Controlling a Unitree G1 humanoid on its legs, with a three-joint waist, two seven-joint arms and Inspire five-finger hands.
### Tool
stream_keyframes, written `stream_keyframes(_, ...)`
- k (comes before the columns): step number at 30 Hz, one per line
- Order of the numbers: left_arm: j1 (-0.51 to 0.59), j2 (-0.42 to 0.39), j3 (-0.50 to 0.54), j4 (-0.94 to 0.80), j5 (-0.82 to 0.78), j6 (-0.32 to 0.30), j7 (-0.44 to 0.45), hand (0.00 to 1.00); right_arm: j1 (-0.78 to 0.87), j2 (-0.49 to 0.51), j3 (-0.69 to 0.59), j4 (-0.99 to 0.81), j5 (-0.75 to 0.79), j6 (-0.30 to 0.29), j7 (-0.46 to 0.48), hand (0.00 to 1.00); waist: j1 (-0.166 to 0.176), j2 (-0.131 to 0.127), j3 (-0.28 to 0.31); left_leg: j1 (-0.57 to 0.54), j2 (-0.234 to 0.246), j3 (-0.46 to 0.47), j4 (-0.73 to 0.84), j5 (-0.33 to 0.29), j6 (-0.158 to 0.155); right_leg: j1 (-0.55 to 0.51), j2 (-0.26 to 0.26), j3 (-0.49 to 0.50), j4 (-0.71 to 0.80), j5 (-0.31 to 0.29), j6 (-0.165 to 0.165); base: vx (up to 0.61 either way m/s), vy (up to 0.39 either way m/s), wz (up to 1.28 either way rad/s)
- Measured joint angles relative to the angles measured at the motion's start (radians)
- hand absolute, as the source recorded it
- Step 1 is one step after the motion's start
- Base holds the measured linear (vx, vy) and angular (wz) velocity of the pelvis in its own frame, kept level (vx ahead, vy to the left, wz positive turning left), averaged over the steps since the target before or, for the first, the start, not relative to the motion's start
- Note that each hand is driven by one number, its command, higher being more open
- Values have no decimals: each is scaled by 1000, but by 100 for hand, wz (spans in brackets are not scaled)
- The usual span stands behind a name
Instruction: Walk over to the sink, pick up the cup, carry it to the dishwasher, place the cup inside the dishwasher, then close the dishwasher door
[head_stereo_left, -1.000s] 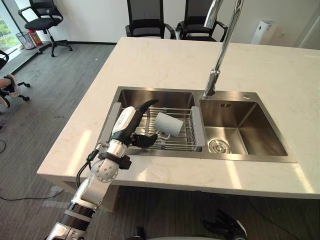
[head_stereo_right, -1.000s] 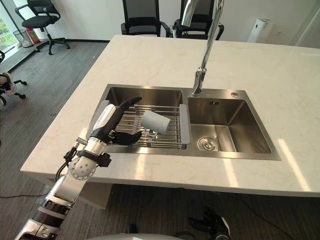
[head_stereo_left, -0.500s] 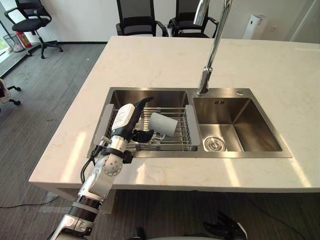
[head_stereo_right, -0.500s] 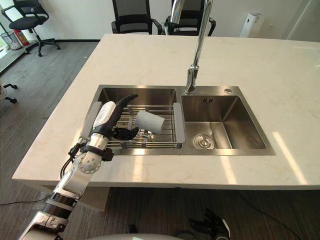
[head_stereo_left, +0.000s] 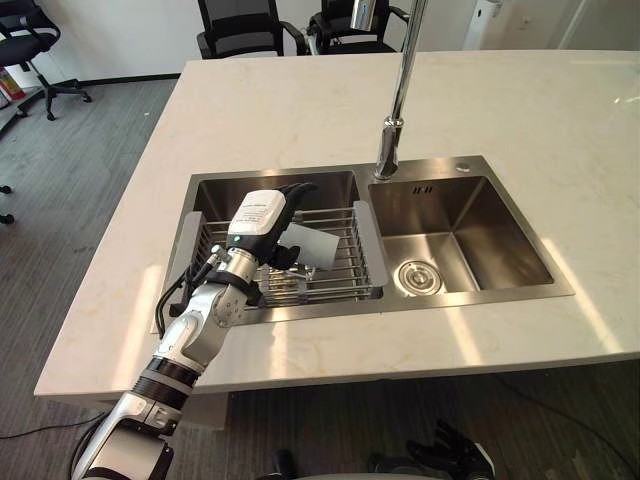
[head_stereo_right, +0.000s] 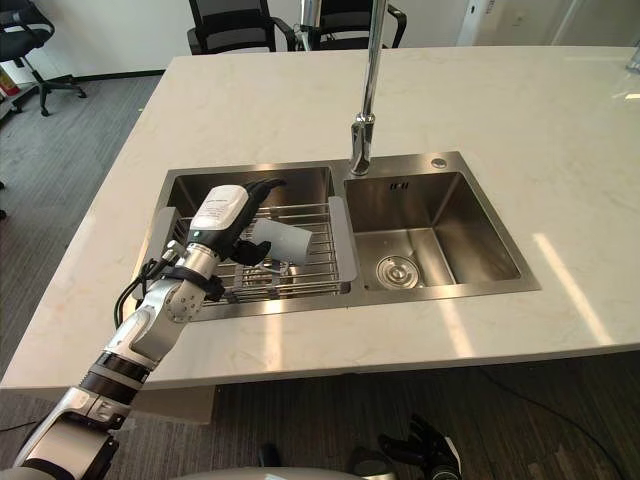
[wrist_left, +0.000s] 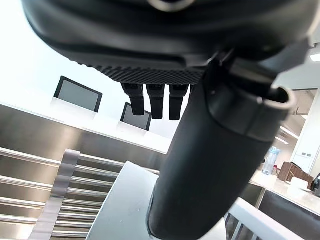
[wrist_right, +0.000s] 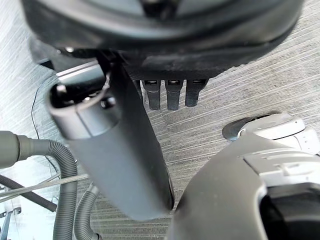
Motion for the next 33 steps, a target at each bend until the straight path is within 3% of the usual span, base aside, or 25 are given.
stream_keyframes(16, -23, 45, -1, 123, 2, 7, -20, 90, 3, -2, 2, -5, 1, -4, -7, 90, -5, 13, 12, -8, 0, 5, 0, -1, 0, -12, 0, 11, -1, 7, 4, -6, -1, -1)
stream_keyframes(23, -108, 78, -107, 190, 20, 4, -42, 90, 2, -2, 4, -14, 4, -6, -6, 90, -18, 19, 20, -17, 0, 6, 0, -1, 0, -21, 0, 11, -1, 10, 4, 0, 0, 0)
stream_keyframes(32, -197, 102, -154, 228, 42, 1, -48, 90, -1, -10, 14, -22, 18, -12, -6, 90, -31, 31, 49, -24, 0, 31, 0, -1, 1, -41, 1, 34, 0, 20, 6, -13, -2, -8)
stream_keyframes(33, -200, 102, -154, 228, 43, 1, -48, 30, -1, -10, 14, -22, 18, -16, -6, 90, -32, 31, 51, -25, 0, 33, 0, -1, 1, -44, 1, 36, 0, 20, 6, -14, -3, -7)
